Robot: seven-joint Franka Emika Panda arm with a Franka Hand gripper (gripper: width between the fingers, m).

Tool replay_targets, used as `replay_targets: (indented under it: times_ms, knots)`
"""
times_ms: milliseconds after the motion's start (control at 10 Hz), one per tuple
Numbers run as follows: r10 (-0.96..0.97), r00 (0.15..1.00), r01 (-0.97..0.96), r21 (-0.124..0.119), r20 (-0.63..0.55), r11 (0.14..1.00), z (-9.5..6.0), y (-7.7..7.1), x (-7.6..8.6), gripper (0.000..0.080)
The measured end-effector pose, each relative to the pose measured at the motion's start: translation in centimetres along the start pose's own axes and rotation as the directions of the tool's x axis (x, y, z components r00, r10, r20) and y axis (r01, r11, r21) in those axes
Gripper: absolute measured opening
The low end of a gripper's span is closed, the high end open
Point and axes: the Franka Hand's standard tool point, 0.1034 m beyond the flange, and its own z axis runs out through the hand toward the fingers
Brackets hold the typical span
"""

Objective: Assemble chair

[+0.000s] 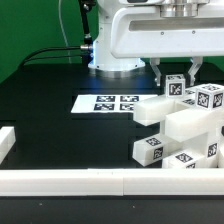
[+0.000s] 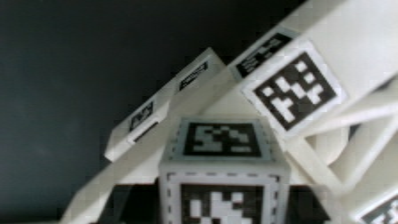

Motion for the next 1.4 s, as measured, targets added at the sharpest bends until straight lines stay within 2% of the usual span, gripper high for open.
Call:
replay_targets:
  times_ms: [300,500,700,900,1100,1300,1400]
  knots:
    - [0.354,0.935,-0.354,0.003,-0.004,0.935,0.0,0.0,0.0,0.0281]
    - [0.600,0.800,-0.600,0.023,0.011,0.800,0.0,-0.2,0.1,0.0281]
    - [0.758,0.651,-0.759,0.049,0.035,0.649,0.0,-0.4,0.3,0.0282]
    - [0.815,0.578,-0.816,0.059,0.045,0.575,0.0,-0.5,0.4,0.0282]
    - [0.798,0.602,-0.799,0.059,0.044,0.599,0.0,-0.5,0.4,0.0282]
    - [0.638,0.769,-0.639,0.057,0.041,0.767,-0.2,-0.4,0.8,0.0569]
    - [0.520,0.853,-0.522,0.049,0.048,0.852,-0.2,-0.7,1.1,0.0569]
